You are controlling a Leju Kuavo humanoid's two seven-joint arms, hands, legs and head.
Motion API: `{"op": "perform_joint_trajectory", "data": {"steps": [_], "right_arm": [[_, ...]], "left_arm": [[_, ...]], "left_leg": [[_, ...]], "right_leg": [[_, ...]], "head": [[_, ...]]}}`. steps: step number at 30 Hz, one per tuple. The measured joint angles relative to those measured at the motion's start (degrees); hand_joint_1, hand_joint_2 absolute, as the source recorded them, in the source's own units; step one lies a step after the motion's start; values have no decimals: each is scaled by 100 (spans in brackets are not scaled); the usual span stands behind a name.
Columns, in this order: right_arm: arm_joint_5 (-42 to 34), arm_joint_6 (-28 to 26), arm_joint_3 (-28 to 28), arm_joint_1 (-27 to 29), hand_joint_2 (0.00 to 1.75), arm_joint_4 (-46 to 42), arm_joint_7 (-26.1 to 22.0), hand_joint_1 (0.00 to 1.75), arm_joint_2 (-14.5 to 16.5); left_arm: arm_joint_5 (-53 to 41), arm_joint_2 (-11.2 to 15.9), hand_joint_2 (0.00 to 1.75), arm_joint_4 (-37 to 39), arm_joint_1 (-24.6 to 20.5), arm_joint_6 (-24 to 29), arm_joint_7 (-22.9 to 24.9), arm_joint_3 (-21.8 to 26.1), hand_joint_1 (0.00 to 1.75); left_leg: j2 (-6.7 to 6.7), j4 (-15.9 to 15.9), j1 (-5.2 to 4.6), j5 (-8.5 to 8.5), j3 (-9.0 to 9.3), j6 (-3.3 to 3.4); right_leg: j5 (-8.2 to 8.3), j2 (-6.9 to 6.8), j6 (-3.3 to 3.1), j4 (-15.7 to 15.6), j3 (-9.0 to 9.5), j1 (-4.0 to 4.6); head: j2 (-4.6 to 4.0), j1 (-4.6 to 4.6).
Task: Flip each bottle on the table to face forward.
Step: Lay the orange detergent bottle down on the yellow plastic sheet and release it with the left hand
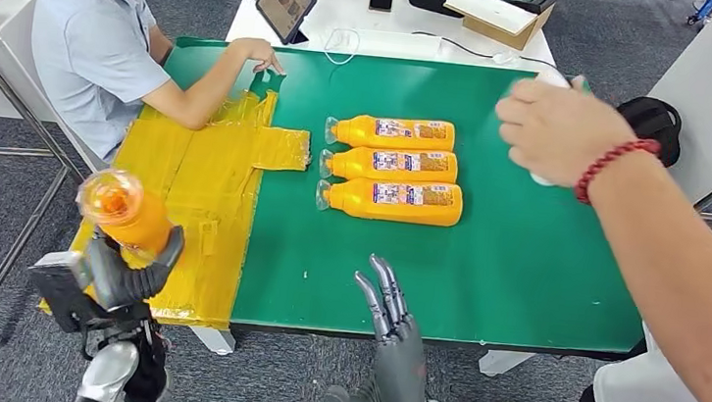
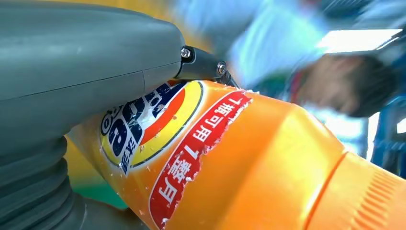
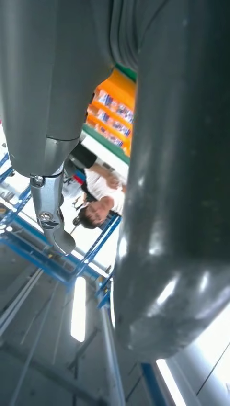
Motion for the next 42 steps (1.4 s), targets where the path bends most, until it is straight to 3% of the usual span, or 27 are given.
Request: {"op": "perform_joint_trajectory", "data": {"steps": [2, 6, 9, 12, 15, 22, 23, 24, 27, 28, 32, 38, 40, 42], "right_arm": [[-35, -1, -27, -2, 0, -92, -14, 0, -6], [-241, 0, -20, -65, 0, -145, -23, 0, -26], [-454, 15, 81, -176, 0, -123, -26, 0, -48], [-713, 42, 268, -315, 0, -55, -27, 0, -63], [-856, 60, 401, -395, 0, 6, -30, 0, -67], [-955, 98, 504, -470, 0, 114, -32, 0, -70], [-983, 113, 504, -470, 0, 130, -32, 0, -65], [-1015, 125, 504, -471, 0, 145, -32, 0, -57], [-1142, 152, 502, -474, 0, 192, -31, 0, -16], [-1188, 168, 499, -474, 0, 208, -31, 0, 1], [-1295, 202, 482, -470, 0, 270, -31, 0, 61], [-1384, 207, 449, -469, 0, 343, -31, 0, 89], [-1388, 150, 449, -465, 0, 370, -31, 0, 89], [-1347, 75, 444, -448, 0, 399, -31, 0, 89]], "left_arm": [[-1045, -2, 175, 429, -249, 308, -61, 121, 175], [-3073, -34, 175, 1399, -733, 389, 184, 431, 175], [-4837, -40, 175, 2211, -1102, 404, 718, 689, 175], [-6597, 55, 175, 3151, -1474, 409, 1545, 774, 175], [-7259, 157, 175, 3957, -1735, 412, 1929, 775, 175], [-7337, 236, 175, 4885, -2218, 230, 2149, 767, 171], [-7318, 235, 175, 4996, -2308, 87, 2226, 765, 162], [-7294, 231, 175, 5096, -2407, -86, 2302, 762, 132], [-7230, 195, 44, 5358, -2694, -656, 2542, 756, 23], [-7201, 180, 0, 5433, -2770, -823, 2594, 755, 9], [-6765, 96, 0, 5623, -2943, -1551, 2469, 775, 0], [-4818, -147, 0, 5561, -3093, -3495, 1382, 1075, 0], [-4206, -250, 0, 5385, -3011, -3746, 1126, 1136, 0], [-3608, -361, 0, 5051, -2795, -3588, 885, 1142, 0]], "left_leg": [[-6, 0, 0, 0, 0, 0], [-9, -1, 0, 3, 0, 2], [-8, 0, -1, 6, 1, 2], [-8, 0, -1, 8, 1, 1], [-8, 0, 1, 8, -1, 0], [-24, -1, 0, 8, 1, -1], [-26, -2, 0, 8, 5, -1], [-28, -2, 0, 8, 12, -1], [-35, -4, -2, 7, 36, -1], [-36, -4, -2, 8, 42, -2], [-54, -4, -1, 21, 62, -5], [-138, -6, -12, 14, 118, 2], [-125, -5, -17, 16, 112, 5], [-98, -3, -20, 21, 100, 10]], "right_leg": [[0, -3, 0, 0, 1, 0], [1, -5, 0, 0, 4, 0], [3, -5, 1, 1, 5, -1], [3, -5, 2, 3, 5, -1], [3, -4, 2, 5, 3, 0], [0, -15, 0, 4, 11, -1], [0, -16, 0, 3, 16, -1], [0, -17, 0, 3, 24, -1], [-2, -18, -1, 2, 48, -2], [-2, -18, -1, 2, 53, -2], [-5, -40, 0, 3, 69, -2], [-45, -125, 11, 0, 117, -14], [-31, -117, 14, 1, 134, -19], [-17, -102, 13, 2, 131, -21]], "head": [[0, -1], [0, 0], [0, 0], [0, 1], [0, -1], [0, -1], [0, 0], [0, 0], [0, -1], [0, -1], [0, -3], [0, 0], [0, -1], [0, -1]]}}
